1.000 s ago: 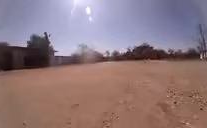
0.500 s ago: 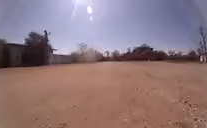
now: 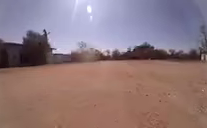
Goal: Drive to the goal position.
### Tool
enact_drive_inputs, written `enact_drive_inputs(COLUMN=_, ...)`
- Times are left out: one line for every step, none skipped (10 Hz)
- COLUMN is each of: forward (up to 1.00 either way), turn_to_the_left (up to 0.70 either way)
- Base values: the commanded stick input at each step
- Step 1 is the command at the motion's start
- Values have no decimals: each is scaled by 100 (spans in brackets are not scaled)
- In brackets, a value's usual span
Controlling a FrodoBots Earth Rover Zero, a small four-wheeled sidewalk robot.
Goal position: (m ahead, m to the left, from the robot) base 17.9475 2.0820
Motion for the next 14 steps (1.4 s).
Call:
enact_drive_inputs(forward=100, turn_to_the_left=0)
enact_drive_inputs(forward=100, turn_to_the_left=0)
enact_drive_inputs(forward=100, turn_to_the_left=0)
enact_drive_inputs(forward=100, turn_to_the_left=0)
enact_drive_inputs(forward=100, turn_to_the_left=0)
enact_drive_inputs(forward=100, turn_to_the_left=0)
enact_drive_inputs(forward=100, turn_to_the_left=0)
enact_drive_inputs(forward=100, turn_to_the_left=0)
enact_drive_inputs(forward=100, turn_to_the_left=0)
enact_drive_inputs(forward=100, turn_to_the_left=0)
enact_drive_inputs(forward=100, turn_to_the_left=5)
enact_drive_inputs(forward=100, turn_to_the_left=11)
enact_drive_inputs(forward=100, turn_to_the_left=18)
enact_drive_inputs(forward=100, turn_to_the_left=25)
